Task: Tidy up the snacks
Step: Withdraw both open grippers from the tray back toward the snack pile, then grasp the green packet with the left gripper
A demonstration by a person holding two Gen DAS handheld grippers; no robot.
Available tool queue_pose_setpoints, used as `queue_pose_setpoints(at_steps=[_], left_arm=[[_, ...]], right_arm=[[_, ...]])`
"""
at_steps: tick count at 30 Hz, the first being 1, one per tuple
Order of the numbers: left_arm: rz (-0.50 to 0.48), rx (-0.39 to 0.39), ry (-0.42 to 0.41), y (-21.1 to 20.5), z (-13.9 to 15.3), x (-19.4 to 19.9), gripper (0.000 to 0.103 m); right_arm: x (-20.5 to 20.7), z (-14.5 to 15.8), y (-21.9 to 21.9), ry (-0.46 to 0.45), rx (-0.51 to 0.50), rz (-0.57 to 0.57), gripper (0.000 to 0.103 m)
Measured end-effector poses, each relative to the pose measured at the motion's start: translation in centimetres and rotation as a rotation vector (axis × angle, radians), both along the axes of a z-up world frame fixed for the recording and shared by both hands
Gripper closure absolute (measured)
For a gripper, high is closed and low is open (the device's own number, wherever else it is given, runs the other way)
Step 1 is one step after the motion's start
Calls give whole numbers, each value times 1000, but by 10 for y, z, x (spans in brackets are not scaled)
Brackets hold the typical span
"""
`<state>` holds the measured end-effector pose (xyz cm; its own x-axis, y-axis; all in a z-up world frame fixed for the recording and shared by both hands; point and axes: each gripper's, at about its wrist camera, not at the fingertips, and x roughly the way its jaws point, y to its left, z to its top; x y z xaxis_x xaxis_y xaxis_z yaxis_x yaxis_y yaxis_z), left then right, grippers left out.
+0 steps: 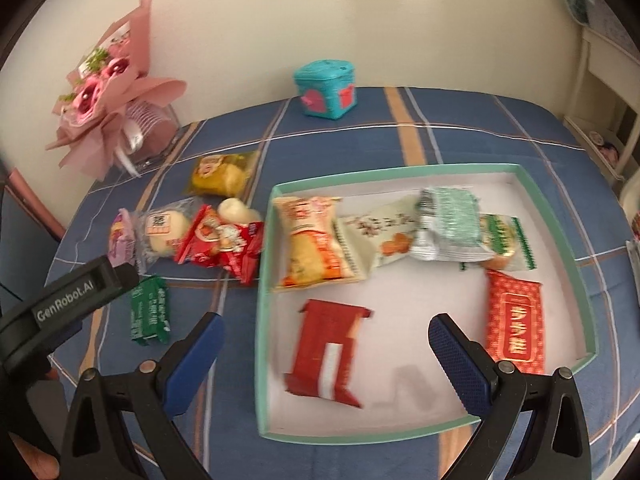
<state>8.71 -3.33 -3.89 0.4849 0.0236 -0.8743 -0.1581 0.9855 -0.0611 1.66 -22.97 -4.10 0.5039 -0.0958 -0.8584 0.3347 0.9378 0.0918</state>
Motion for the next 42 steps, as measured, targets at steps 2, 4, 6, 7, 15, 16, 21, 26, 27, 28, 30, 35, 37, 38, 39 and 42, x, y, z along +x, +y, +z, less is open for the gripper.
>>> queue_pose_setpoints(at_steps=[2, 4, 6, 7, 15, 16, 21, 26, 27, 28, 30, 35, 37, 38, 39, 42], left_arm=[[24, 9, -7, 11, 2, 3, 4], [50, 21, -20, 25, 5, 5, 4], [66, 30, -26, 38, 7, 8, 4], [72, 32, -28, 44, 8, 9, 4], [120, -58, 14, 82, -3, 20, 4], [119, -70, 24, 84, -6, 21, 4], [92, -114, 80, 82, -23, 27, 4], [43, -128, 128, 70, -38, 29, 4], [37, -128, 137, 67, -40, 30, 4], [36, -134, 144, 66, -42, 31, 4], [37, -152, 154, 66, -45, 32, 4], [28, -181, 162, 62, -51, 33, 4], [15, -185, 168, 58, -53, 35, 5], [8, -184, 171, 56, -55, 36, 5], [3, -182, 173, 53, -56, 37, 5], [-16, -185, 181, 45, -59, 40, 8]], right_arm=[[5, -2, 9, -1, 18, 13, 0], [9, -3, 18, -3, 31, 26, 0], [13, -5, 27, -5, 38, 41, 0], [14, -6, 32, -5, 40, 47, 0], [27, -17, 52, 14, 69, 63, 0], [28, -18, 53, 16, 72, 63, 0], [35, -27, 55, 33, 95, 59, 0], [42, -31, 52, 31, 112, 39, 0], [43, -30, 50, 25, 124, 32, 0], [44, -29, 47, 13, 141, 23, 0], [46, -26, 44, -2, 147, 12, 1], [54, -22, 32, -25, 157, -19, 6], [58, -22, 29, -25, 169, -31, 7], [60, -23, 27, -24, 171, -36, 9], [62, -23, 27, -23, 173, -38, 11], [69, -25, 28, -22, 191, -32, 16]])
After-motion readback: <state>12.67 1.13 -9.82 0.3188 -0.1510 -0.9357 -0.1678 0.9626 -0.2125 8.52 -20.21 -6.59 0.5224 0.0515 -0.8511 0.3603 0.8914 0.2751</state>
